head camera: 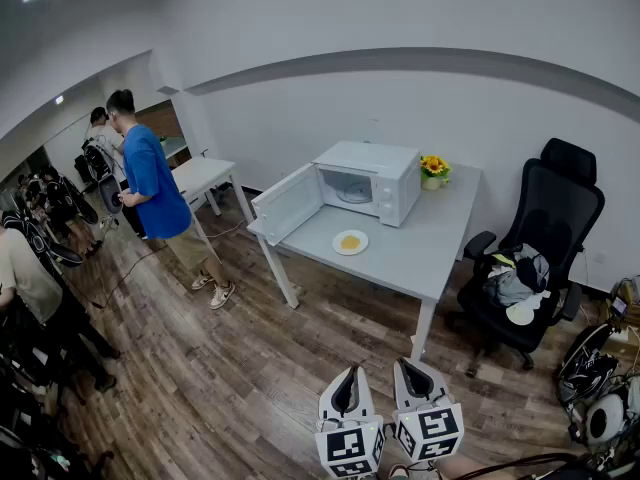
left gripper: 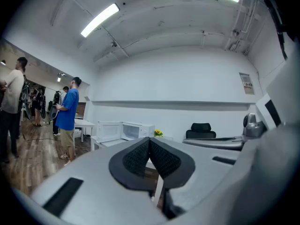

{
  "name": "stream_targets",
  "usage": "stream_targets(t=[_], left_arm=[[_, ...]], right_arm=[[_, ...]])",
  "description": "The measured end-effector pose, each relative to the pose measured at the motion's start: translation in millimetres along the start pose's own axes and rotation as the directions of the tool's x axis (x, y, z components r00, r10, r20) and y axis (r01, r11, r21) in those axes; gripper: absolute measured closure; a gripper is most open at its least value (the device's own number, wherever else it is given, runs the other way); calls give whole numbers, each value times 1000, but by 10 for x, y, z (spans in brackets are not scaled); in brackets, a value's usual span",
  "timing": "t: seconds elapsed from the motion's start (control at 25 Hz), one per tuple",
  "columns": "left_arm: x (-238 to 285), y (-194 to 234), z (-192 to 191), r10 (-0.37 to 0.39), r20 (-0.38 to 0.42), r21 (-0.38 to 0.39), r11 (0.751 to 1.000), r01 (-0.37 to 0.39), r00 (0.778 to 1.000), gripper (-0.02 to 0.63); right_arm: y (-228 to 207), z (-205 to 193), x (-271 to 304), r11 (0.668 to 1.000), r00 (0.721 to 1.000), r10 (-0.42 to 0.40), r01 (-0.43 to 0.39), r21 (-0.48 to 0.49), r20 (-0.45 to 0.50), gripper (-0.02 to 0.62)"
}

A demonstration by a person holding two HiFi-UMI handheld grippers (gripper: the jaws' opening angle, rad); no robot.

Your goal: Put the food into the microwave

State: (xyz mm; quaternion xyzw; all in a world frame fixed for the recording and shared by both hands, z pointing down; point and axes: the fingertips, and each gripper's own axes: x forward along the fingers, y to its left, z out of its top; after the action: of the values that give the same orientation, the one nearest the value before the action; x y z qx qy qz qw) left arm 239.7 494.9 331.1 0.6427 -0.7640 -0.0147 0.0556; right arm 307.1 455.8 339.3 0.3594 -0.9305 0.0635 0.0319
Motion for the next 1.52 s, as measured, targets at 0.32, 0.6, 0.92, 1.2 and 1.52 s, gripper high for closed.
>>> stream_targets(t=[0.32,0.6,0.92,1.2,1.52], left_arm=[[73,77,2,10,-9,-3,1000,-10,1000,603],[220,332,2,38,-12,-15,999,-38,999,603],[405,698,-26,14,-25,-16,1000,-15,1000,603],[532,918,-93,-10,-44,-11,1000,9,999,603],[737,1109,-163,-13,-55,-11,1000,12,998,603]], right_arm=[[-17,-20,87,1000,1000,3,-3,1,-11,580],[-24,-9,284,999,1000,17,-17,34,6,578],[70,-35,610,999,1000,-30,30,38,6,578],[56,-147,810,995,997,-79,80,64,-19,578],[71,-191,1112,995,996,-83,85,56,-28,578]])
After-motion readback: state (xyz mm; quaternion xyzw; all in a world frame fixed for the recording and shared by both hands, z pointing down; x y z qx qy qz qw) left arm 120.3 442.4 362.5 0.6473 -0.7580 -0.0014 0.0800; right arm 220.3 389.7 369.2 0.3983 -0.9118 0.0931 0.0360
